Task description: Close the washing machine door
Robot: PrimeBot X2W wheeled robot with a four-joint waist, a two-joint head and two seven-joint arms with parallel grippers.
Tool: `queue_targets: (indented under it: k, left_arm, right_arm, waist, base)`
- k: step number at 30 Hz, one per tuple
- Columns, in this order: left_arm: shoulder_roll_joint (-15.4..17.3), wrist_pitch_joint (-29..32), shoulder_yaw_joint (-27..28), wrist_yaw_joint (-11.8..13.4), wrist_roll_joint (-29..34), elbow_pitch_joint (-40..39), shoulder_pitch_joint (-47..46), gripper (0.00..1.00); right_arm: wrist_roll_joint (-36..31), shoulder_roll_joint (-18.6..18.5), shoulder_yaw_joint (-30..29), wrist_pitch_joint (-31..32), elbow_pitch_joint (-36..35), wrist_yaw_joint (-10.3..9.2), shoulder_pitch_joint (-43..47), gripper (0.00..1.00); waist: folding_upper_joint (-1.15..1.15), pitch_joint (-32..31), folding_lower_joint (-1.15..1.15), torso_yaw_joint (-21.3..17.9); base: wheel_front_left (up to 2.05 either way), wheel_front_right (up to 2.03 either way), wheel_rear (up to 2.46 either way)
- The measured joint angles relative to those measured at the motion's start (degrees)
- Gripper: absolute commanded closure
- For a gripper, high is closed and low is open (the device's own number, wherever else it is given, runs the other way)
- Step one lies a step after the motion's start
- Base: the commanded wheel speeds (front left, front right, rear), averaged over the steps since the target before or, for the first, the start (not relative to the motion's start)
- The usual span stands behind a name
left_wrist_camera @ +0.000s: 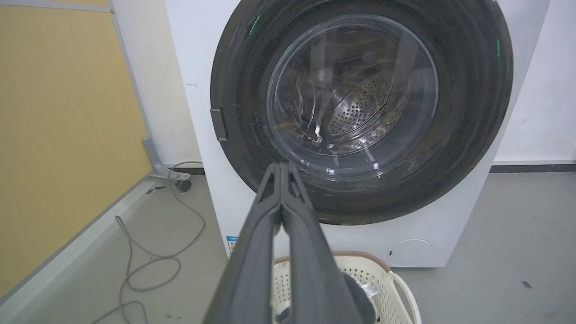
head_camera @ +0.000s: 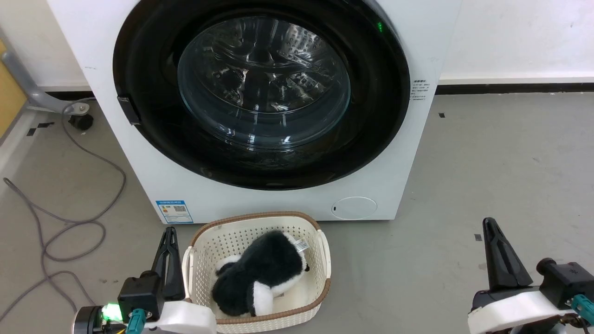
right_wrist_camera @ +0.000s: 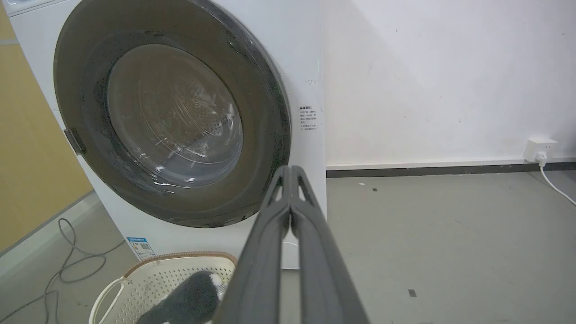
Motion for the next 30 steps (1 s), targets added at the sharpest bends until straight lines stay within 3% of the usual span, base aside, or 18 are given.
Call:
queue_targets:
  k: [30]
  left_arm:
    - [-0.3, 3.5, 1.2, -2.8, 0.5, -0.6, 0.0, 1.00]
  right_arm:
    - [-2.7, 0.0, 0.8, 3.4, -1.1, 0.00, 0.0, 1.00]
  waist:
    - [0.00, 0.0, 0.00, 0.8]
  base:
    - [0.00, 0.00, 0.00]
